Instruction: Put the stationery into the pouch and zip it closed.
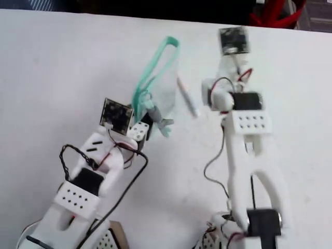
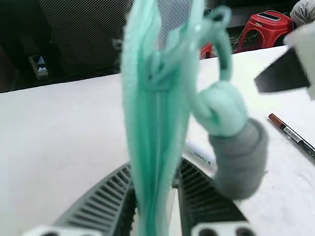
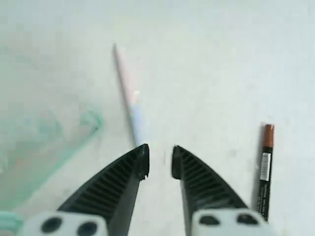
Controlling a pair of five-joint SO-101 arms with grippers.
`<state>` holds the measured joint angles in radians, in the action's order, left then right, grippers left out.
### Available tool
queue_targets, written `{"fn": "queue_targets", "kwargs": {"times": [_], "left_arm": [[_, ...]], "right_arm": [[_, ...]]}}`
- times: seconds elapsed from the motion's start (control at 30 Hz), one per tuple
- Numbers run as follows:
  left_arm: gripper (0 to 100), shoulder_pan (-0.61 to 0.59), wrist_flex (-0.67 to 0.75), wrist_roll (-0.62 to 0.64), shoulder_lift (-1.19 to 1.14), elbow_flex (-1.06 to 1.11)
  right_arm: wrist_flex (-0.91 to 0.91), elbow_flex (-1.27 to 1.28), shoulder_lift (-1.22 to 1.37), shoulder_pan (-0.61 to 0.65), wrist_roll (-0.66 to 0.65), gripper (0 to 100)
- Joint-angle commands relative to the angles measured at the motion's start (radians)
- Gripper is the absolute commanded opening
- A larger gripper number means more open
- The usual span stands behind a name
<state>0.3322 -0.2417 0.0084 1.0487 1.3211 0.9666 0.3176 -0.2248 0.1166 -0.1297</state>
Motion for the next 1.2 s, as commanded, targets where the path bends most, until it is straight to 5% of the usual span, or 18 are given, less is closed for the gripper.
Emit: {"fn": "queue_targets", "kwargs": {"times": [0.0, 0.4, 0.73, 1.17], "left_arm": [[10, -0.008, 0.011, 0.002, 0.004, -0.017], [10, -0.008, 0.011, 0.002, 0.004, -0.017], [10, -0.008, 0.011, 0.002, 0.004, -0.017], [10, -0.008, 0.011, 0.002, 0.004, -0.017]], "right_arm": [[-0.013, -0.009, 0.079, 0.021, -0.026, 17.1], [-0.257, 0.083, 0.268, 0.065, -0.101, 17.3], [-0.257, 0.074, 0.401, 0.081, -0.115, 5.5], [-0.110, -0.120, 0.552, 0.076, -0.150, 7.7]]}}
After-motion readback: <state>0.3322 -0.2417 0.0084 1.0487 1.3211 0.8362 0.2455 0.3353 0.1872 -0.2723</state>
